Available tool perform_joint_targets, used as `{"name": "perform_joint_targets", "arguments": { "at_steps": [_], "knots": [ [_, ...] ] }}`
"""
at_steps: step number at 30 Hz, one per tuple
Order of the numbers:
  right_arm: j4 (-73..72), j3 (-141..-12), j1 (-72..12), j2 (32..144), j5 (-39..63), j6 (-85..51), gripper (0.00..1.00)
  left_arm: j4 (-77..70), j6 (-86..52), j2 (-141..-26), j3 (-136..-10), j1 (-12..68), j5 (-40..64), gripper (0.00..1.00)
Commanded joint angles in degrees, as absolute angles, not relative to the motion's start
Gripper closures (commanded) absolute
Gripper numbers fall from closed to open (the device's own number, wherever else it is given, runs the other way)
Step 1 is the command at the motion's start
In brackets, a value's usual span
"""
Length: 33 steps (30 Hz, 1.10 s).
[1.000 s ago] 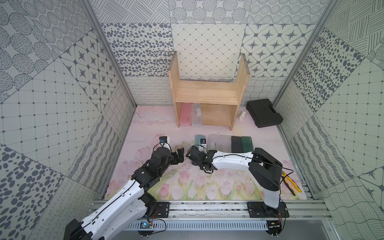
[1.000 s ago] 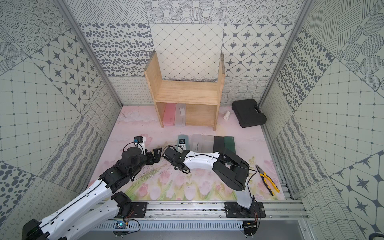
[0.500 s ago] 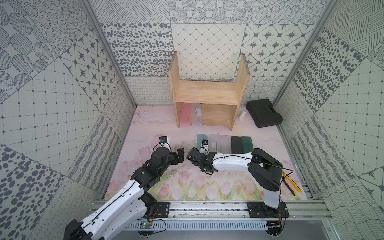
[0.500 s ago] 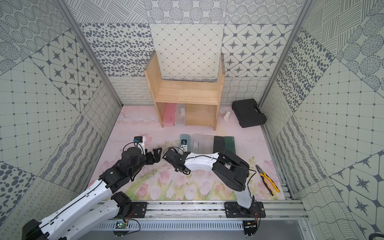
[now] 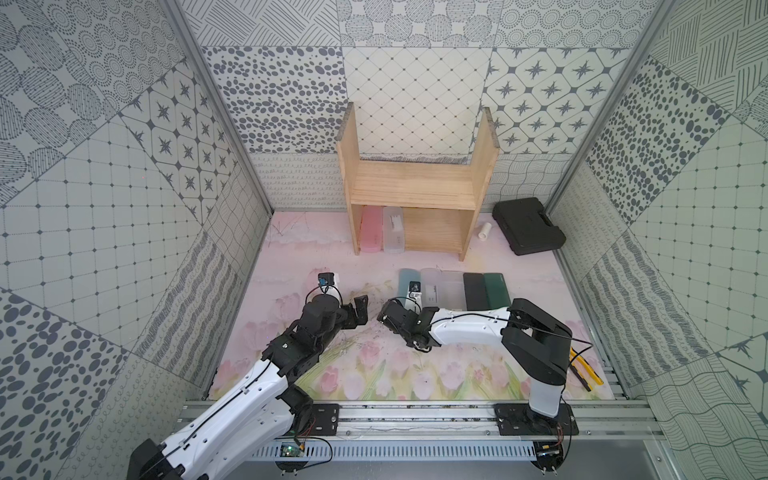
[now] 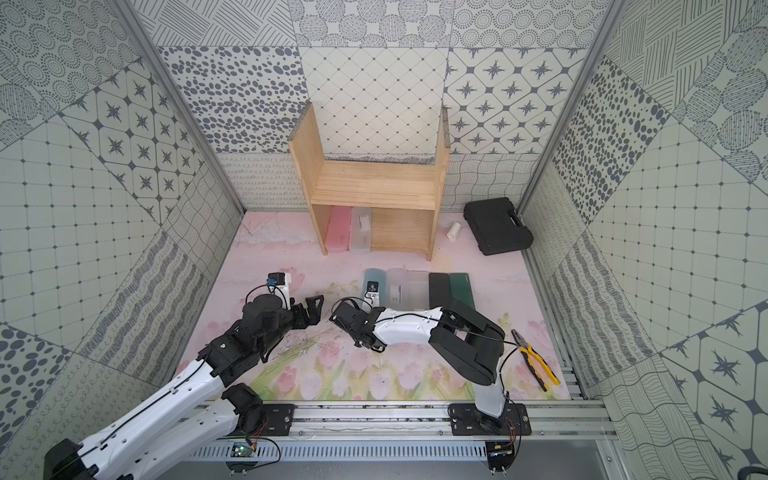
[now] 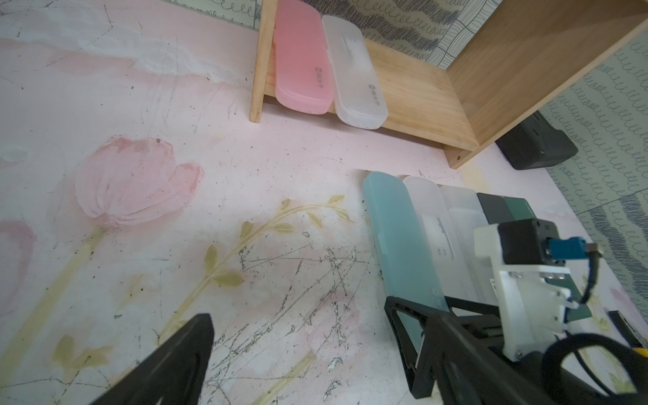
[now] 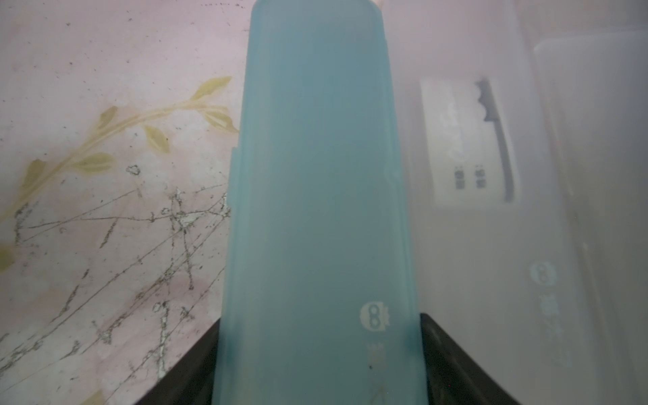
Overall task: Remove the pencil cases from the shelf
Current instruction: Place the pencil case at the center of the board.
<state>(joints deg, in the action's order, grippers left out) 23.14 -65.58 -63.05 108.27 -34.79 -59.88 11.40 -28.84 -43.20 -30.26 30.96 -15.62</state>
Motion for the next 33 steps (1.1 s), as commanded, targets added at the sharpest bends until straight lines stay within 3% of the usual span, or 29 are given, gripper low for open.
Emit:
{"name": "perform_joint_targets", "arguments": {
  "at_steps": [1,11,19,26,33],
  "knots": [
    [25.5,-66.1,-63.2,109.6,-34.1,-60.5,0.24,11.3,-28.6,-42.9,-30.1,30.6,-16.3,0.0],
    [26.1,-66.6,-63.2,108.6,-34.0,-59.8,0.12,11.5,-28.7,-42.8,-30.0,30.7,-16.4,0.01],
    [26.1,-67.2,-63.4,105.6,-32.5,-57.7,0.1,11.5,-28.1,-42.7,-29.9,30.7,-16.8,0.0],
    [24.2,-65.2,-62.9,95.1,-31.8,-50.1,0.05,11.7,-25.9,-42.4,-30.9,30.7,-14.9,0.01],
    [18.8,-57.6,-56.9,81.5,-21.7,-37.5,0.04,12.8,-26.2,-48.9,-37.2,30.7,-12.4,0.01]
  ]
}}
